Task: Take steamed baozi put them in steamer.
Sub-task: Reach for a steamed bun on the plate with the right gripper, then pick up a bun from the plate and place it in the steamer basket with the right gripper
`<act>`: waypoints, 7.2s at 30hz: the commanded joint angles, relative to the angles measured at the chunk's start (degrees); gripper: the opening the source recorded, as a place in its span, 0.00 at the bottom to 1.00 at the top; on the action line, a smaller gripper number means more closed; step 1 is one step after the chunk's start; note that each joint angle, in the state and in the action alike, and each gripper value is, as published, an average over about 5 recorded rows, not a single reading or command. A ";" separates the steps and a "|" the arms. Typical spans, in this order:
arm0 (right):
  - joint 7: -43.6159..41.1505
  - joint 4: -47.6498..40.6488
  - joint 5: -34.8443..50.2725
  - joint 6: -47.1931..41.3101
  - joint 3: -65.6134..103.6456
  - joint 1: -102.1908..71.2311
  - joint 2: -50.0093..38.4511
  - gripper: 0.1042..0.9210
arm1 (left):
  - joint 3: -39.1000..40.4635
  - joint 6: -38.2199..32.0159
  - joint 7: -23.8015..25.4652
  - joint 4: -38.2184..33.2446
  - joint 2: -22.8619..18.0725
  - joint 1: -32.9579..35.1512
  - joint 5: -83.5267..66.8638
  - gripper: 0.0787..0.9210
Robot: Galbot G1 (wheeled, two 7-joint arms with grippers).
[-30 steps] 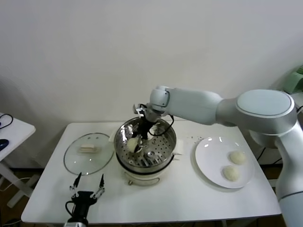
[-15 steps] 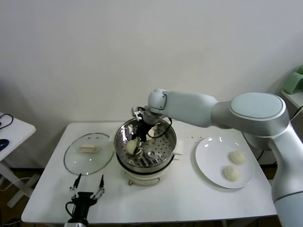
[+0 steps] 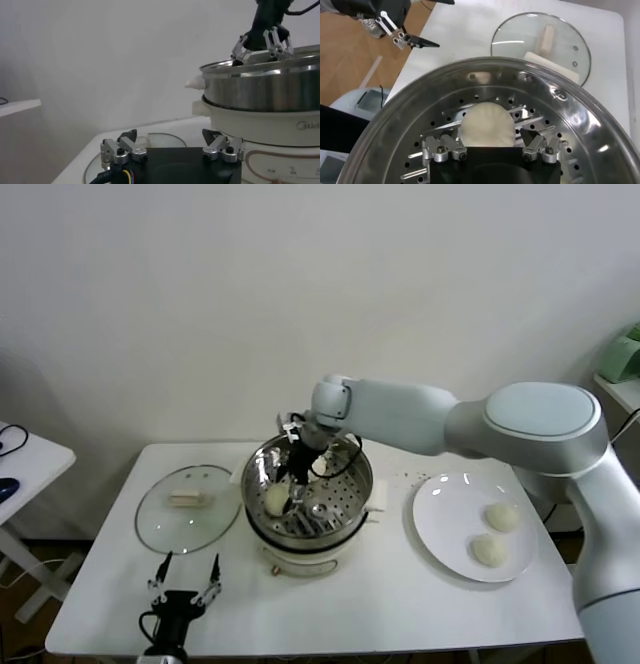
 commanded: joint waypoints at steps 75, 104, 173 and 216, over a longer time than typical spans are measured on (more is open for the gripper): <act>-6.71 11.02 -48.44 10.35 29.54 -28.94 -48.71 0.88 | -0.33 0.86 -0.30 0.14 -1.61 -0.61 2.85 0.88; -6.75 12.41 -46.98 10.68 29.16 -24.38 -49.25 0.69 | -0.11 0.98 -0.35 -0.10 -1.51 -0.52 2.86 0.88; -9.70 36.93 -79.07 44.37 17.14 -5.85 -13.17 0.67 | 2.00 2.56 -0.13 -2.05 1.81 1.62 5.27 0.88; -8.29 34.31 -78.74 46.46 18.70 -6.69 -13.74 0.88 | 3.08 2.99 -0.20 -1.24 1.07 0.90 6.36 0.88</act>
